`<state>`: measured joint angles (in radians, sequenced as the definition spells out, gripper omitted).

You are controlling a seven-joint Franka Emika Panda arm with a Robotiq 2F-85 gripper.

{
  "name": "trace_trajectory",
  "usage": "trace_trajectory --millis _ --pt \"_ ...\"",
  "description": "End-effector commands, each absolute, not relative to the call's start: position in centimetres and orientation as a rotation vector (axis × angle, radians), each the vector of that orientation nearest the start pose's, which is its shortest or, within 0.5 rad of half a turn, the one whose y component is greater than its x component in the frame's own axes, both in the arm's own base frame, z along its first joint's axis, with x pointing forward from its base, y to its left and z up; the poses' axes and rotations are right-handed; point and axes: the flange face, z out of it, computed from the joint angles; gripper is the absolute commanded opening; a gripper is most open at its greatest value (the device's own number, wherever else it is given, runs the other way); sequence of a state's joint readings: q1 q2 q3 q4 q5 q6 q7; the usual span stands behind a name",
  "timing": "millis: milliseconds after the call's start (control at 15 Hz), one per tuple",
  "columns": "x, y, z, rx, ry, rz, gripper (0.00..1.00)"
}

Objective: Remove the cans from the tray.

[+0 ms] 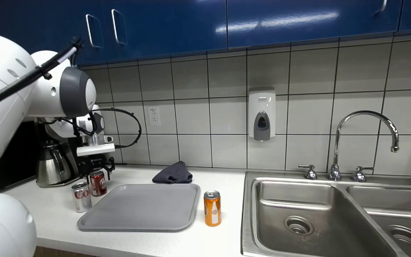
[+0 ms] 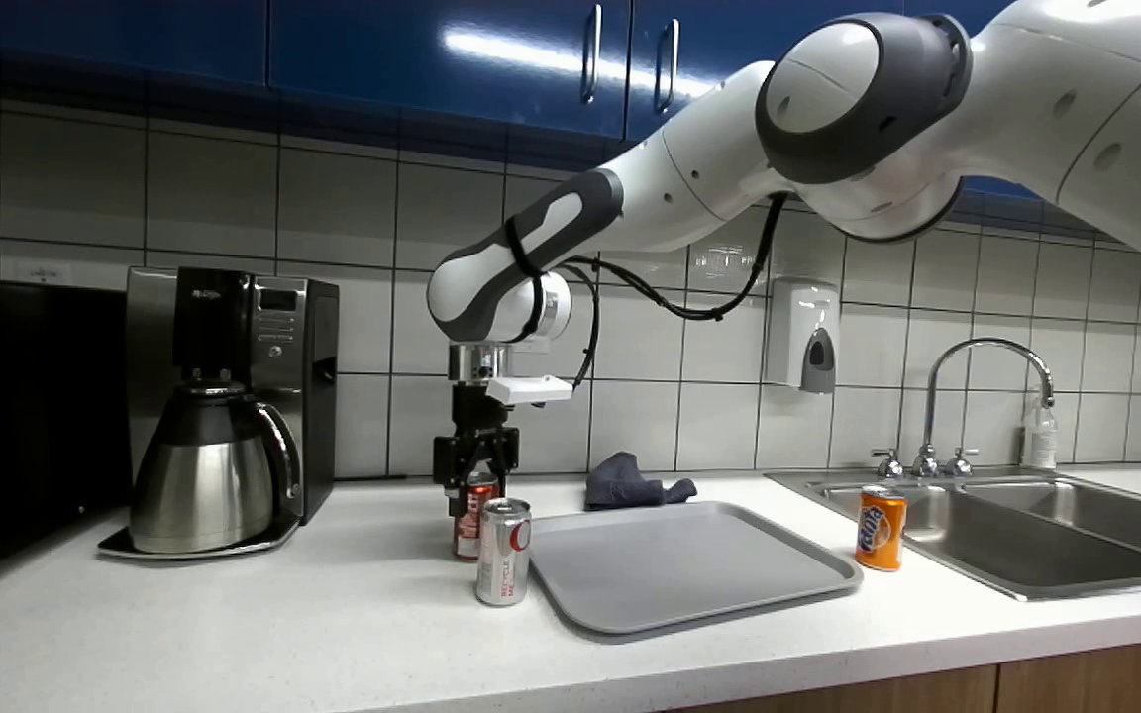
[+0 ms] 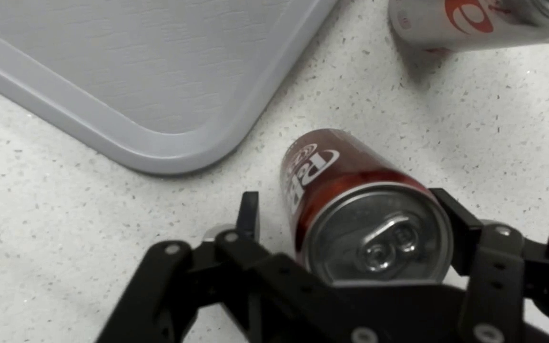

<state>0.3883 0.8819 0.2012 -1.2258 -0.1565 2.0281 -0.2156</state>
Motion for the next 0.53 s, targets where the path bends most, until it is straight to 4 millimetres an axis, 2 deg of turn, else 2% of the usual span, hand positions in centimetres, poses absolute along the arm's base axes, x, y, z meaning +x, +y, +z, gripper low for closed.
trace_trajectory --millis 0,467 --pt "64.8 37.3 26.1 -2.864 -1.298 0.101 1.0" --pt "64.8 36.1 30.8 -2.825 -1.309 0.005 1.0"
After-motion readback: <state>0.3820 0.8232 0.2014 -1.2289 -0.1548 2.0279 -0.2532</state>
